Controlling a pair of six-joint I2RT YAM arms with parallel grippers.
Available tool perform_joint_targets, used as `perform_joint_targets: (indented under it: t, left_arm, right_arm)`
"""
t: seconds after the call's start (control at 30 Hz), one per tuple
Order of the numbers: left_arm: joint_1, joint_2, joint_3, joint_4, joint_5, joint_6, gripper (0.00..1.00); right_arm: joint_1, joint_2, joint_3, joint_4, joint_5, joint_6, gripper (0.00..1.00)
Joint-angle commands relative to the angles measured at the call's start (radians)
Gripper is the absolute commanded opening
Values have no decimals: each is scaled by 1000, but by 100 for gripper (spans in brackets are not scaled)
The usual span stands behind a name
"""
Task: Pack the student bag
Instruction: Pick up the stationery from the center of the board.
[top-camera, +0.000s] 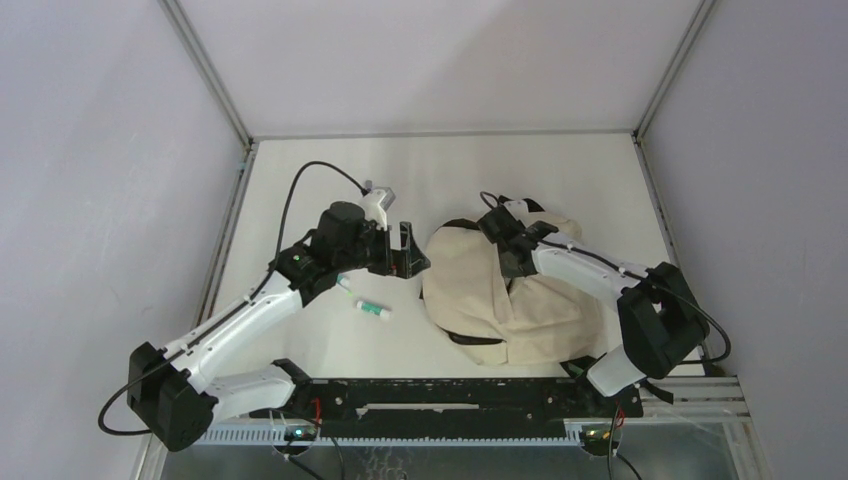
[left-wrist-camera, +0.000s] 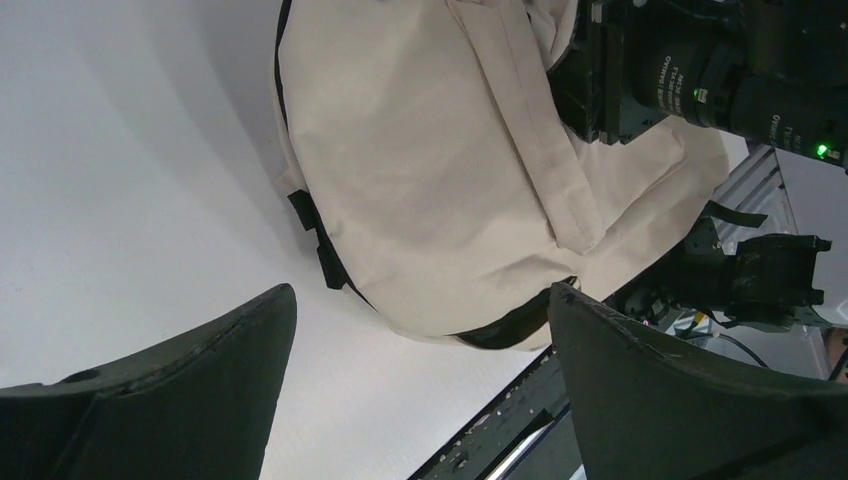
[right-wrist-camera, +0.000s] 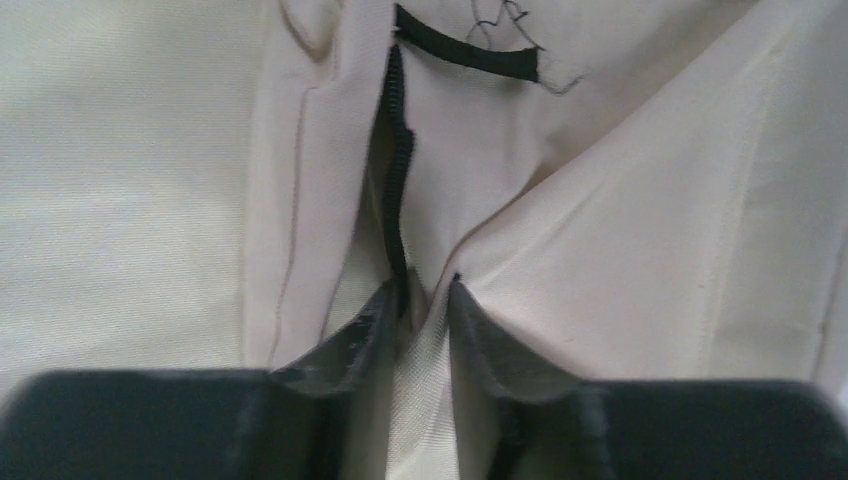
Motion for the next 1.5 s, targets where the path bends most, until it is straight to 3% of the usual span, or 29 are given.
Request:
perform_joint_targets:
  t: [0.0, 0.1, 0.13, 0.47, 0.57, 0.67, 0.73, 0.9, 1.13, 1.47]
  left_arm:
    - [-6, -6, 7, 49, 26, -9, 100]
    - [-8, -8, 5, 52, 25, -10, 100]
    - [-8, -7, 4, 55, 27, -9, 100]
    - [-42, 57, 51, 67, 45, -8, 100]
    - [-52, 73, 53, 74, 49, -8, 100]
    - [-58, 81, 53, 74, 52, -8, 100]
    - [-62, 88, 54, 78, 55, -10, 100]
    - [-74, 109, 65, 84, 59, -13, 100]
    - [-87, 120, 66, 88, 64, -14, 100]
    - [-97, 131, 66, 87, 68, -15, 100]
  right_arm:
    - [-27, -33, 5, -15, 52, -21, 20]
    - [-45, -90, 20, -44, 52, -19, 1]
    - [-51, -106, 24, -61, 54, -18, 0]
    - [-98, -254, 29, -127, 39, -6, 10]
    - [-137, -254, 22, -158, 62, 13, 24]
    - [-121, -298, 21, -148, 16, 12, 50]
    - [-73, -348, 21, -119, -17, 10, 62]
    - [15, -329, 23, -91, -41, 28, 67]
    - [51, -161, 26, -172, 74, 78, 69]
    - [21, -281, -54, -101, 18, 78, 75]
